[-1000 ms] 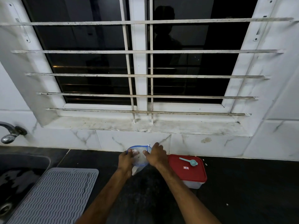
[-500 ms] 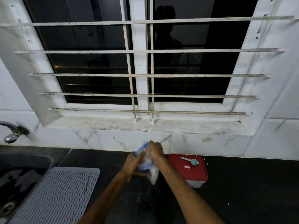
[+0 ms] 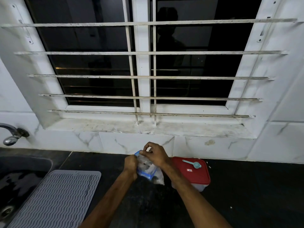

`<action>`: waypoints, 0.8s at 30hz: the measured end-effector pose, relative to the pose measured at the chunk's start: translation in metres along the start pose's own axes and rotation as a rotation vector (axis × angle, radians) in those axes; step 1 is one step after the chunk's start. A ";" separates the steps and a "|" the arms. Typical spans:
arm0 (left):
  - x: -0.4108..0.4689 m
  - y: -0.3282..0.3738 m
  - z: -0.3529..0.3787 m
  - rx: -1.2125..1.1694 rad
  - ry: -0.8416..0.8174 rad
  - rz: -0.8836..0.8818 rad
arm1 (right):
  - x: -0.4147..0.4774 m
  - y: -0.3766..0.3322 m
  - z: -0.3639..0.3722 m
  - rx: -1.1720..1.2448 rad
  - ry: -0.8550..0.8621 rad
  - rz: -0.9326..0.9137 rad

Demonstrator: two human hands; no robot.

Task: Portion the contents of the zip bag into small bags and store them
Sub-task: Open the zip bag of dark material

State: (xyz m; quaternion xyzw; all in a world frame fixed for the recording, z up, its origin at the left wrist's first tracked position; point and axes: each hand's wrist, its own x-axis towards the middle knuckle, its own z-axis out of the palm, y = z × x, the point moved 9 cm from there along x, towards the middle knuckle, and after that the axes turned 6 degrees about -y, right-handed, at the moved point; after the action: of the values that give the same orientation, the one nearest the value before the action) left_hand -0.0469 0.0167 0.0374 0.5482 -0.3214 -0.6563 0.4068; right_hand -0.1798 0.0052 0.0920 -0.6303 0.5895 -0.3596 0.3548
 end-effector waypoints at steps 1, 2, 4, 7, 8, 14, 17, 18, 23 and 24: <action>0.003 0.000 0.002 -0.039 -0.028 0.006 | 0.000 -0.001 -0.001 -0.044 0.029 -0.015; 0.004 0.001 0.005 -0.073 -0.075 0.012 | -0.001 -0.003 -0.001 -0.081 0.042 -0.026; 0.005 0.006 0.012 -0.066 -0.182 0.023 | -0.001 -0.002 0.003 -0.154 -0.001 -0.010; 0.013 0.015 0.006 0.006 -0.210 0.103 | -0.003 0.010 0.015 -0.230 -0.196 0.075; 0.015 0.016 0.002 0.025 -0.196 0.132 | -0.005 0.014 0.014 -0.223 -0.233 0.098; 0.017 0.010 -0.010 0.018 -0.170 0.222 | -0.007 0.021 -0.008 -0.183 -0.043 0.267; 0.001 0.023 -0.010 0.223 -0.112 0.341 | -0.015 0.033 0.006 0.490 -0.033 0.514; -0.002 0.028 -0.010 0.346 -0.085 0.407 | -0.018 0.033 0.012 0.665 -0.040 0.571; -0.027 0.045 0.005 0.503 -0.165 0.612 | -0.029 0.025 0.031 0.815 -0.017 0.666; -0.029 0.048 0.011 0.543 -0.201 0.634 | -0.026 0.023 0.030 0.764 -0.011 0.640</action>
State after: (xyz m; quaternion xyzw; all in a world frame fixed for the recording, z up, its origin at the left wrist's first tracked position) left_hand -0.0472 0.0199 0.0944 0.4430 -0.6730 -0.4405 0.3958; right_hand -0.1661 0.0311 0.0561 -0.2447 0.5778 -0.4196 0.6559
